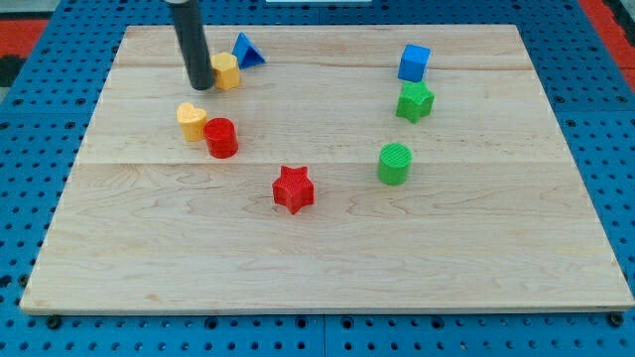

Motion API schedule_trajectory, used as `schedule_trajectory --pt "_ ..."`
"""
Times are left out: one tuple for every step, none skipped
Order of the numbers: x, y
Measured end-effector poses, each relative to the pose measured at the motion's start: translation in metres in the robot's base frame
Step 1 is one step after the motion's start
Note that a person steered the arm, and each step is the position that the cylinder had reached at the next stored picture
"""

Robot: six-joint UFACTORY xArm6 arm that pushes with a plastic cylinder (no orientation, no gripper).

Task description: Move the arm to the center of the board

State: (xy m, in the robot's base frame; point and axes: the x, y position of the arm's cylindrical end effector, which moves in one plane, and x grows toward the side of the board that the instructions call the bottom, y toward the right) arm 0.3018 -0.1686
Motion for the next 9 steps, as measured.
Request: schedule_trajectory --pt "-0.027 0.014" --pt "-0.006 0.053" --pt "0.019 0.136" --pt "-0.019 0.123" --pt "0.03 0.195" --pt "0.109 0.233" --pt "0.114 0.223" --pt "0.124 0.217" --pt "0.123 0.194"
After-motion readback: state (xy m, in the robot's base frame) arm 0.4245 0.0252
